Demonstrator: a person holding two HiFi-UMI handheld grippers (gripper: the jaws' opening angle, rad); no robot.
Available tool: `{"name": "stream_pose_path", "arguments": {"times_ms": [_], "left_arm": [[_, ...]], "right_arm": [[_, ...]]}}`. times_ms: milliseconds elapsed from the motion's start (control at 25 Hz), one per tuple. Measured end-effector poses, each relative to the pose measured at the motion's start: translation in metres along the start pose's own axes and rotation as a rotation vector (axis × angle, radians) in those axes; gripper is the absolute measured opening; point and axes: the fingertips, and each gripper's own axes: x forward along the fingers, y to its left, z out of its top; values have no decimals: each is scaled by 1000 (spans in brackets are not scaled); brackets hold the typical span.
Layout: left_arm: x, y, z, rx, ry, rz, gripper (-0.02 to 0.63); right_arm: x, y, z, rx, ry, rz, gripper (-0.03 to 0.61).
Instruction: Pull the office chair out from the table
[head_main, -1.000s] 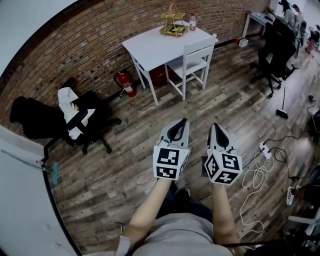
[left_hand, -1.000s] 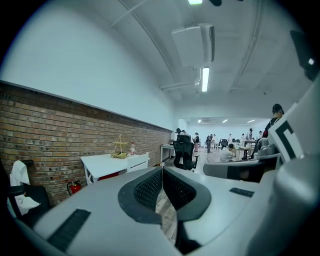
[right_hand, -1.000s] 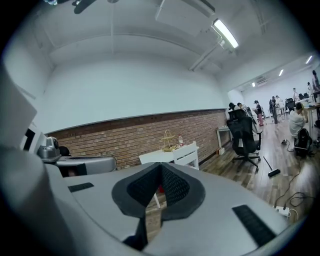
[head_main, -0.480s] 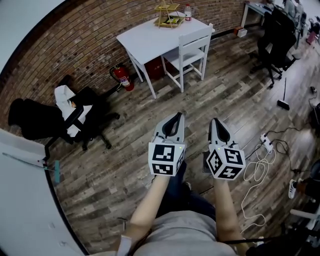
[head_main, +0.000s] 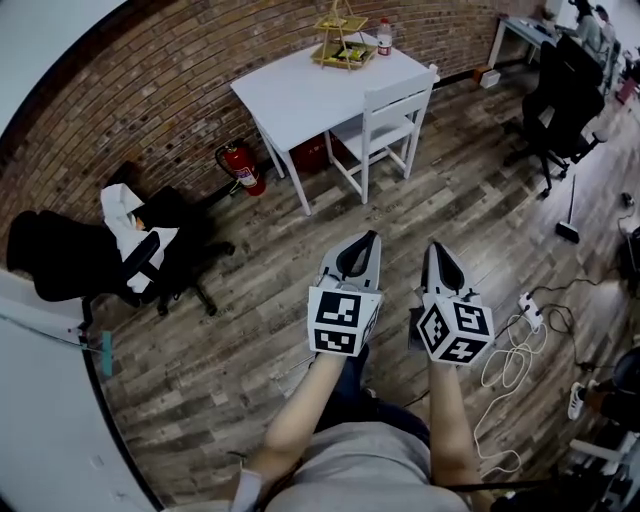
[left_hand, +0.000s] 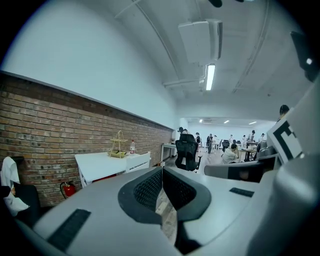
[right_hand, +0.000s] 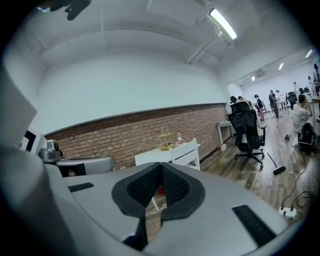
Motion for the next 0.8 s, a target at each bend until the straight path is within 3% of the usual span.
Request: {"name": "stream_pose_path", "arguments": {"times_ms": [440,800], "left_arm": [[98,88,37,-5,-8,-23,18],[146,122,39,-18,8,-33,18]], "right_arm": [[127,11,43,-2,-10,-3,14],[180,5,40,9,28,-20,14]]}}
